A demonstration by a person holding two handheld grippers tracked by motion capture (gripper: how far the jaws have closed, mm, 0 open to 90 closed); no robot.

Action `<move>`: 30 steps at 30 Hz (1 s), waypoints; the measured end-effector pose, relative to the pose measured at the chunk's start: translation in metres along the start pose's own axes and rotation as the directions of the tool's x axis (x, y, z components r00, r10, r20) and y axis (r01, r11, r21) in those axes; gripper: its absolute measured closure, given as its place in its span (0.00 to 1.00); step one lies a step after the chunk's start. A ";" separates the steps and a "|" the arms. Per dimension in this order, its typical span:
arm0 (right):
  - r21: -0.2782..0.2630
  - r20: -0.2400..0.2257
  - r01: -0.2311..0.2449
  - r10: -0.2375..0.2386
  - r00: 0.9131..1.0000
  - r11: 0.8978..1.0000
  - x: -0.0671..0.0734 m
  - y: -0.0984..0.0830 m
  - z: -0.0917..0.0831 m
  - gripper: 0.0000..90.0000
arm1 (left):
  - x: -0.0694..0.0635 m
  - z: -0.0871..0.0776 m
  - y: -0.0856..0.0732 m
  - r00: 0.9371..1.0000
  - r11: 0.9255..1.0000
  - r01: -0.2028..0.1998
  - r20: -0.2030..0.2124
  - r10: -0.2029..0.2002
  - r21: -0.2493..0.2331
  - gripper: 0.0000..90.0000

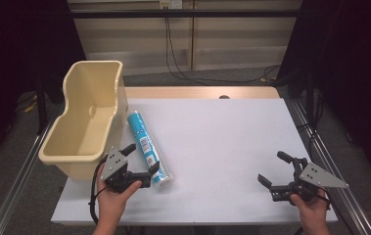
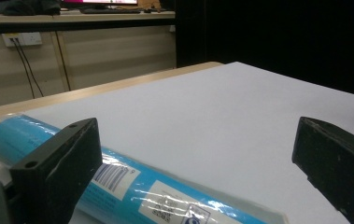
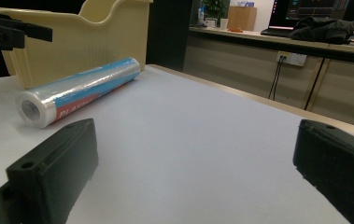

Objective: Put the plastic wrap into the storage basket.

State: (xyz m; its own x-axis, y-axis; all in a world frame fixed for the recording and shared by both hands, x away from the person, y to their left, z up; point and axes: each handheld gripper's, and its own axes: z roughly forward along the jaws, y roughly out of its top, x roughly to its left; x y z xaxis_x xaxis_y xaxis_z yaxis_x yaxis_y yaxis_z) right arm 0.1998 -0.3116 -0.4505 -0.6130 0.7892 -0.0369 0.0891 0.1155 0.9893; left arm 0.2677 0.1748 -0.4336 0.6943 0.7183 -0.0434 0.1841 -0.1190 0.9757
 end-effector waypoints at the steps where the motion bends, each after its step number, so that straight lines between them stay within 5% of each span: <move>1: -0.002 0.000 -0.003 0.003 1.000 1.000 0.000 0.000 0.000 0.00 | 0.001 0.005 0.001 1.000 1.000 -0.003 -0.003 0.003 0.004 0.02; 30: -0.008 -0.012 0.006 -0.006 1.000 1.000 0.001 0.000 0.000 0.00 | 0.023 0.044 0.008 0.996 0.997 0.063 -0.068 -0.061 0.036 0.02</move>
State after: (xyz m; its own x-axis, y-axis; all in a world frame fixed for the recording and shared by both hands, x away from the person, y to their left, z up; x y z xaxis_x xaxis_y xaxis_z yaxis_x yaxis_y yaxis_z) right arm 0.1994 -0.3103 -0.4503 -0.6227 0.7814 -0.0414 0.0791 0.1155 0.9902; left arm 0.3160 0.1601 -0.4367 0.6332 0.7690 -0.0878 0.2523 -0.0979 0.9627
